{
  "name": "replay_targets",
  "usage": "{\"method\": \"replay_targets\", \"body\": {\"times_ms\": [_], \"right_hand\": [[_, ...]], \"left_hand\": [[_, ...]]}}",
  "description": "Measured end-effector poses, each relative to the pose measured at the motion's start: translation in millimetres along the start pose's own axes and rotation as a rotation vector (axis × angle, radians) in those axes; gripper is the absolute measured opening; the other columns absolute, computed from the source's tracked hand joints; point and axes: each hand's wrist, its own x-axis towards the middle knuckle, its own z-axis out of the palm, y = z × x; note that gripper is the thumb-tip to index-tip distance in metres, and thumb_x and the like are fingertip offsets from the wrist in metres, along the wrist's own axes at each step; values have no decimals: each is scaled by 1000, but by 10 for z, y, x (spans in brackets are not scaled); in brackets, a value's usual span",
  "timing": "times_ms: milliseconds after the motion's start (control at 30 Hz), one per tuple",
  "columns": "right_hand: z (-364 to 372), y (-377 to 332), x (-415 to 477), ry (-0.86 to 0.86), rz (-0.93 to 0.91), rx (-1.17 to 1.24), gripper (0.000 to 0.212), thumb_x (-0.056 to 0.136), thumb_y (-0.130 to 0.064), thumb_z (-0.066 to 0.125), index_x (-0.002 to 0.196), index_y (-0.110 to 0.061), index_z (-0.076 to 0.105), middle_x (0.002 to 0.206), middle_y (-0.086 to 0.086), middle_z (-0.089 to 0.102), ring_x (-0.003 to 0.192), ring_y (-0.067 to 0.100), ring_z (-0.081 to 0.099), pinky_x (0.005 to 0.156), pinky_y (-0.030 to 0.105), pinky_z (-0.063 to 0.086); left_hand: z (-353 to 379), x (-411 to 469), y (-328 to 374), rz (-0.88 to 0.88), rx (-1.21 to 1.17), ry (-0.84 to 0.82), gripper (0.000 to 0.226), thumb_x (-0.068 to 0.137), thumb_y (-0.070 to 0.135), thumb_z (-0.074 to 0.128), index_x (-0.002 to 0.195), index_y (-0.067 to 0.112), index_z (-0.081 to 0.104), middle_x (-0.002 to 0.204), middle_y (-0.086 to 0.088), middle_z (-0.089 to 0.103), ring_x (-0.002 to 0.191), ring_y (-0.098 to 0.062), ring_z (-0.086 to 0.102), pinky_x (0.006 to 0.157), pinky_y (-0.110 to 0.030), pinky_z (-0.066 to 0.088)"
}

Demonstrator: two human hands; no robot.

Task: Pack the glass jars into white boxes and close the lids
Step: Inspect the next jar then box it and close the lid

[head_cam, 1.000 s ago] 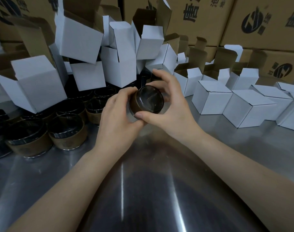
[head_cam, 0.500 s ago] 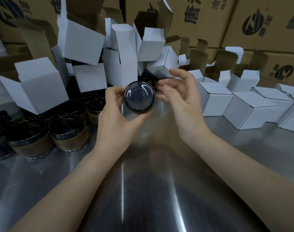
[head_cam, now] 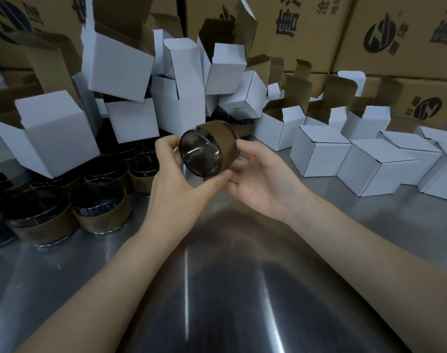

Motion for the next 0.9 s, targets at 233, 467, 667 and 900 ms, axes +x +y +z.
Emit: {"method": "replay_targets", "body": {"times_ms": [233,467,667,900], "right_hand": [[11,69,18,33,-116,-121,16,90,-21,64,99,-16,76,101,6,72,98,16,68,84,30,55],[27,65,8,115,-126,-212,19,92,-26,63,95,-18,80,100,5,75,94,14,71,78,26,55],[44,31,-11,148,-157,-265,34,88,-22,62,117,-4,65,112,16,69,99,21,67,85,35,55],[42,-3,-30,210,-134,-347,44,88,-14,65,130,-8,54,123,18,62,111,28,59,83,35,51]], "left_hand": [[-2,-17,12,111,80,62,90,68,19,87,135,32,30,135,10,41,124,1,45,103,-18,40],[-21,-6,82,254,293,90,69,68,19,86,129,15,53,122,-3,49,115,-20,47,98,-32,42],[-33,-4,110,97,142,92,60,75,39,74,128,19,54,122,8,59,118,-11,53,101,-33,44],[-30,29,71,-106,-231,66,43,84,42,61,118,16,62,109,6,70,105,-8,65,91,-29,51]]}}
